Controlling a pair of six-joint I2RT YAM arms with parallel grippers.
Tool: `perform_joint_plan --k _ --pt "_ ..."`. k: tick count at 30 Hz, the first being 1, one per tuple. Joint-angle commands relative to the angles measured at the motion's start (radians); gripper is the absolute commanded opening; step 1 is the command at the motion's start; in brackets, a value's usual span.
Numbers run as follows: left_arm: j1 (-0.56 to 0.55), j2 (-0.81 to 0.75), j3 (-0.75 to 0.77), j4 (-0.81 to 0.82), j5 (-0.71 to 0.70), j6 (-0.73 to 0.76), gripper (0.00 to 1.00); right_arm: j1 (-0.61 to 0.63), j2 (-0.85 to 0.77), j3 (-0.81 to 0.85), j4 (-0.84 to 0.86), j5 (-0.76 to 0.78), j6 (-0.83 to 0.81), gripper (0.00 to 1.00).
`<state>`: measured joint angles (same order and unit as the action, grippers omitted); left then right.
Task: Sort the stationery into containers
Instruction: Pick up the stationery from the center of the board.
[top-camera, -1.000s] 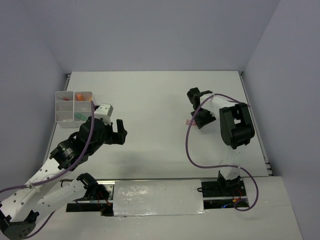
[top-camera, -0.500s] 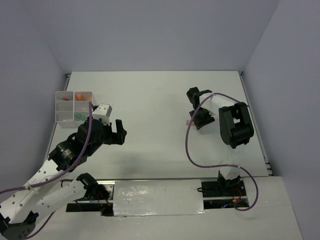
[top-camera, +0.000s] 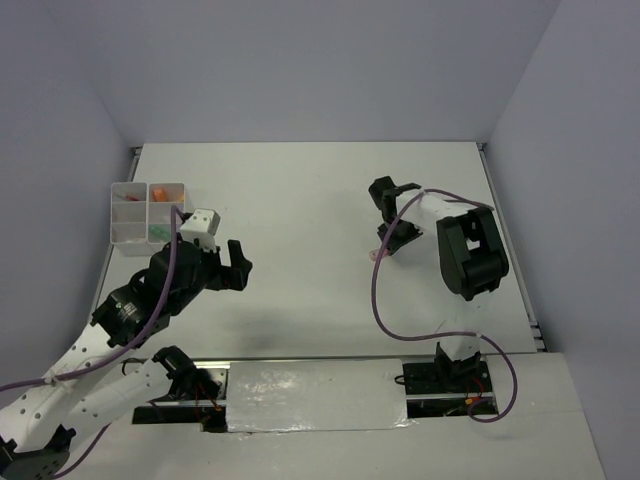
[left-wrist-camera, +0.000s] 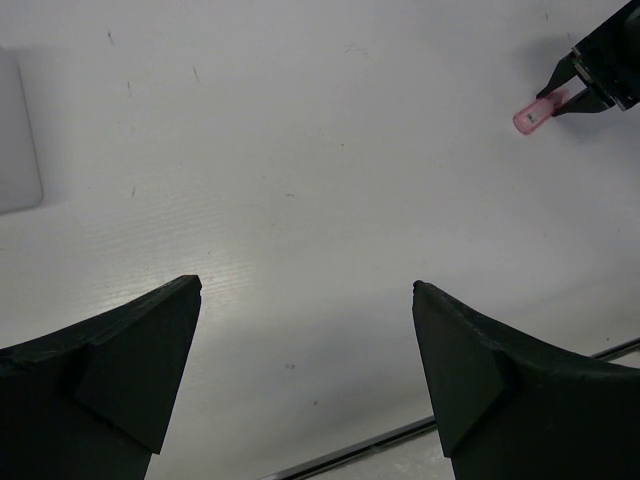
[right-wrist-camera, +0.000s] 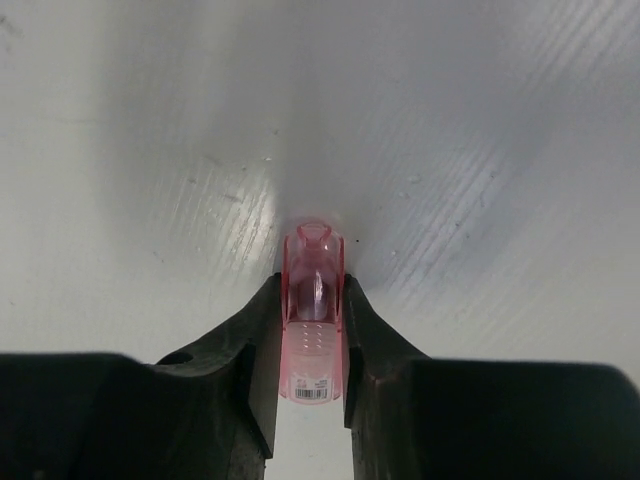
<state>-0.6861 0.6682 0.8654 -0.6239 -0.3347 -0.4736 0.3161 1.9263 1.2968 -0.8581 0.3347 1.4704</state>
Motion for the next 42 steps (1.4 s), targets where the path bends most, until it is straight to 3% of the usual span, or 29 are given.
perform_joint_plan --k 1,4,8,12,20,27,37,42 --pt "-0.006 -0.019 -0.002 0.036 0.011 0.016 0.99 0.060 -0.004 -0.044 0.171 0.059 -0.158 0.00" --pt "-0.006 -0.030 -0.009 0.055 0.045 0.020 0.99 0.104 -0.065 -0.085 0.223 0.135 -0.252 0.00" --pt "-0.006 -0.030 -0.012 0.070 0.069 0.016 0.99 0.129 -0.160 -0.192 0.428 0.096 -0.396 0.00" --pt "-0.004 -0.009 -0.031 0.119 0.190 -0.008 0.99 0.216 -0.298 -0.267 0.556 0.092 -0.583 0.00" --pt "-0.004 0.039 -0.204 0.481 0.529 -0.126 0.99 0.406 -0.562 -0.251 0.475 0.184 -0.641 0.00" --pt "-0.007 0.088 -0.263 0.699 0.589 -0.200 0.97 0.600 -0.690 -0.197 0.380 0.305 -0.601 0.00" --pt "-0.009 0.113 -0.263 0.813 0.596 -0.206 0.90 0.866 -0.610 -0.019 0.257 0.495 -0.568 0.00" --pt "-0.009 0.116 -0.267 0.834 0.609 -0.212 0.85 0.908 -0.558 0.051 0.242 0.523 -0.578 0.00"
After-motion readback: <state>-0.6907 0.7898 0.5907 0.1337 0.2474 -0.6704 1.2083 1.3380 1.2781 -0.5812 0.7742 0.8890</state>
